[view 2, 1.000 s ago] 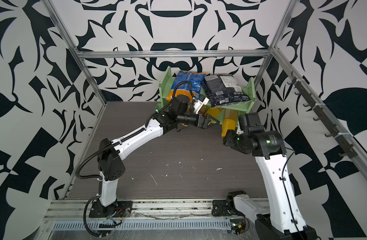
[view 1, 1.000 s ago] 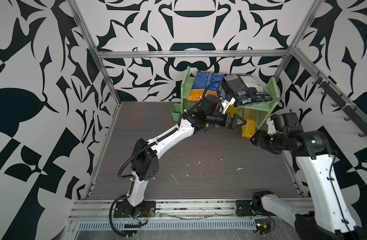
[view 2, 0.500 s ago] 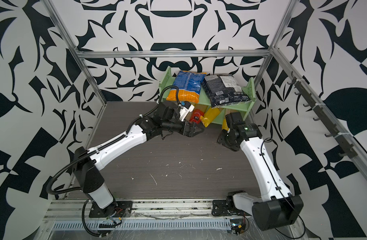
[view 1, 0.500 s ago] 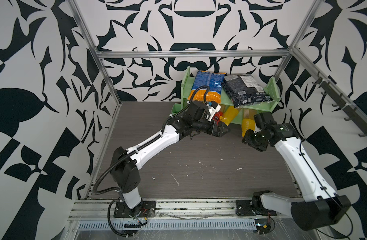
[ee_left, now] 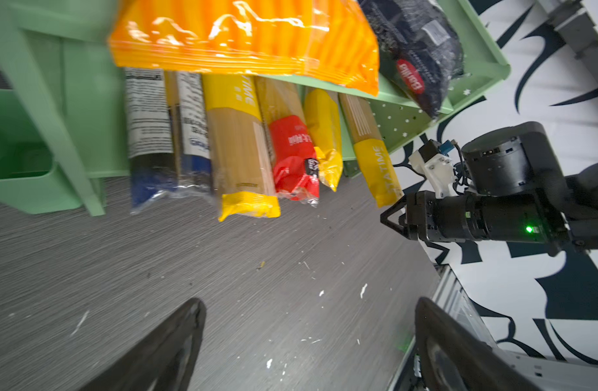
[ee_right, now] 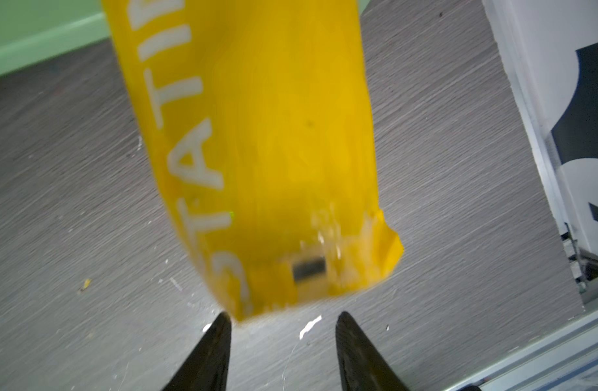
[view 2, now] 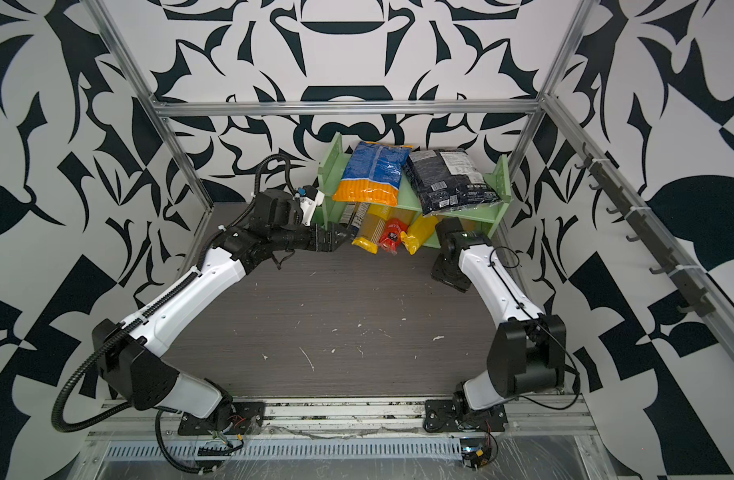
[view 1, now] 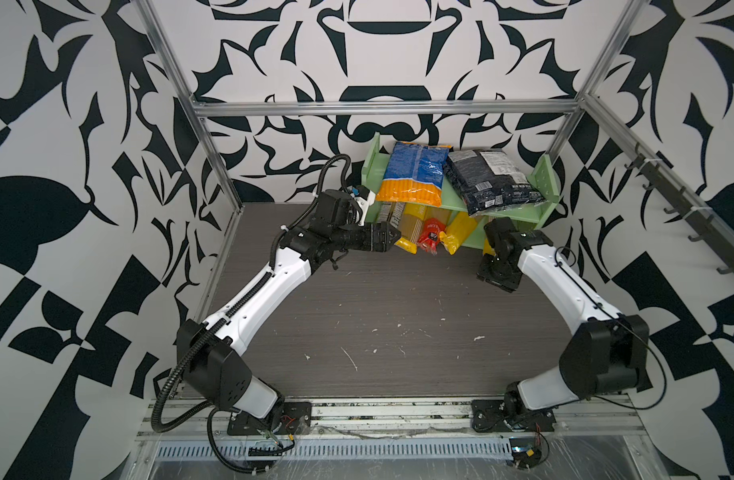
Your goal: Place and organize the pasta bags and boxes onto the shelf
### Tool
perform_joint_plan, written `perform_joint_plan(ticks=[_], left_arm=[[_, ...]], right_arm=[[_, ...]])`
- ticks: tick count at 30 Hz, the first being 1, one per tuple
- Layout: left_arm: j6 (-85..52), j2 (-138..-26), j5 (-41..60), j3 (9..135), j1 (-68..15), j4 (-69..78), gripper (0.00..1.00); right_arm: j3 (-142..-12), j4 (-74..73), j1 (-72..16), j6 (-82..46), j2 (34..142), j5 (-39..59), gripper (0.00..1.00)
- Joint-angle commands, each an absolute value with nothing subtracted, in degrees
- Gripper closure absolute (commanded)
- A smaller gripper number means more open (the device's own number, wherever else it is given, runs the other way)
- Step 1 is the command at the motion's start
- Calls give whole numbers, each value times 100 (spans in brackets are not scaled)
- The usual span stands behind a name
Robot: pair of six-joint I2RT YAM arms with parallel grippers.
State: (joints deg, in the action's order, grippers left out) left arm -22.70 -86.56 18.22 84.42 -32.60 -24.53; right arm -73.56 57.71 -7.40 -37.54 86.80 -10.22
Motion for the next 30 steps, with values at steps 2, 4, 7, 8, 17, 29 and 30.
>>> perform_joint_plan(ticks=[2,4,7,8,17,29,30], left_arm=[[-2037,-8567,1865,8609,-3041,-2725,1],[-2030,-8608,1924,8639,-2938,-2733,1],[-2014,-8678,2019,8705,-2784,-2750,1],[-2004,-8704,2057,8732,-2733,-2751,1],[-2013,-8910,2340,8871,-2460,-2714,0],[-1986,-8829,2416,8746,-2219,-2738,1],[-1987,-8810,2408,8717,-2201,-2742,1]], right_arm=[[-7759,5657,-620,-3659,8793,-1448,48],[-7818,5612,-534,-3630,8901,-1428,47],[-7927,5530,-495,-3565,9018,-1428,47],[-7994,5520,-486,-3539,9064,-1430,47],[-8612,5634,-418,-3395,9550,-1519,47],[-8423,5581,-397,-3322,9055,-1212,10],[-8414,5598,-404,-3322,8976,-1182,8]])
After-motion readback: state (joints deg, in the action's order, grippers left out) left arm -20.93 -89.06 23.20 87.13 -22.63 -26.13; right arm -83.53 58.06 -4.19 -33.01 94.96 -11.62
